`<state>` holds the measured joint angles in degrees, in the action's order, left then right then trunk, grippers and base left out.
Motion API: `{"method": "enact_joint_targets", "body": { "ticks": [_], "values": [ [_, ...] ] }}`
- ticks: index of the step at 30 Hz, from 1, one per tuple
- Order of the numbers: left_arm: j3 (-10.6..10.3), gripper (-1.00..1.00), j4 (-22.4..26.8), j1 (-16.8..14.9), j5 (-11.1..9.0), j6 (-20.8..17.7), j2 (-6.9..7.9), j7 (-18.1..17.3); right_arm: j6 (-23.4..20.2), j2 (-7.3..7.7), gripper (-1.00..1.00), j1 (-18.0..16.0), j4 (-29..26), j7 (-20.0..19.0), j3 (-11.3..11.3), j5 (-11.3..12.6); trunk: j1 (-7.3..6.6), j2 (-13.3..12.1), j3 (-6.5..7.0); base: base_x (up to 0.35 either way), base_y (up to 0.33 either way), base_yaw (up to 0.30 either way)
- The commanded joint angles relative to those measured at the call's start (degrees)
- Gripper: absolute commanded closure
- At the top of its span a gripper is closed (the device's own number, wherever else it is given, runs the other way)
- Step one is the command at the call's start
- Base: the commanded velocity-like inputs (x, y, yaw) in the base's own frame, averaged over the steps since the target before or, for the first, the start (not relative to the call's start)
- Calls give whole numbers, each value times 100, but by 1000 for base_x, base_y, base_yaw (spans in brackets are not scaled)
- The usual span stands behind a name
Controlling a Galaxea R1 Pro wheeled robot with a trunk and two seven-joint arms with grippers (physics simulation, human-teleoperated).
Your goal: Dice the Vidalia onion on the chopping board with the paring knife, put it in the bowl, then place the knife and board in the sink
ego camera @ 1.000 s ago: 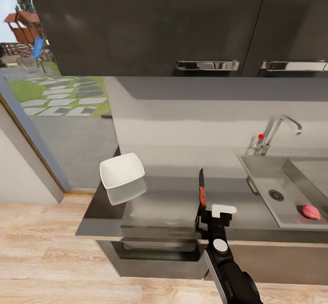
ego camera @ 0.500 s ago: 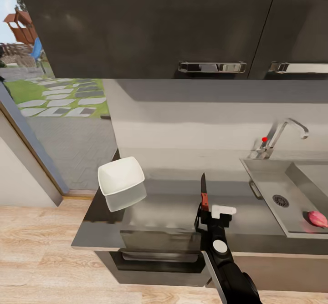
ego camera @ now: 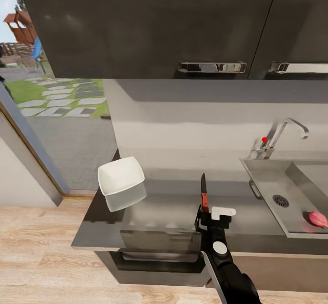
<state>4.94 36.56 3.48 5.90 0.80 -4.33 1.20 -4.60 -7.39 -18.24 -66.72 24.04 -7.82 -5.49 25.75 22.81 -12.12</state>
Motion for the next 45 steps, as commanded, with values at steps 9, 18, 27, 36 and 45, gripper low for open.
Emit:
{"method": "enact_joint_targets", "body": {
  "ticks": [9,18,27,36,45],
  "values": [
    [25,-100,-6,0,60,9,-7,3,56,67,-100,-4,58,37,-9,-58,3,10,-10,0,-39,0],
    [25,-100,-8,-1,60,8,-7,1,64,71,-100,-4,63,39,-9,-58,3,10,-10,0,-33,0],
    [25,-100,-8,-1,60,9,-7,3,64,71,-100,-4,63,39,-9,-58,3,10,-10,55,-1,0],
    [25,-100,-11,1,60,8,-7,2,64,71,-100,-4,63,40,-9,-59,3,10,-10,114,-129,0],
    [16,-100,-8,0,60,15,-7,-4,72,71,-100,-4,63,40,-9,-60,3,10,-10,37,-266,0]
  ]
}}
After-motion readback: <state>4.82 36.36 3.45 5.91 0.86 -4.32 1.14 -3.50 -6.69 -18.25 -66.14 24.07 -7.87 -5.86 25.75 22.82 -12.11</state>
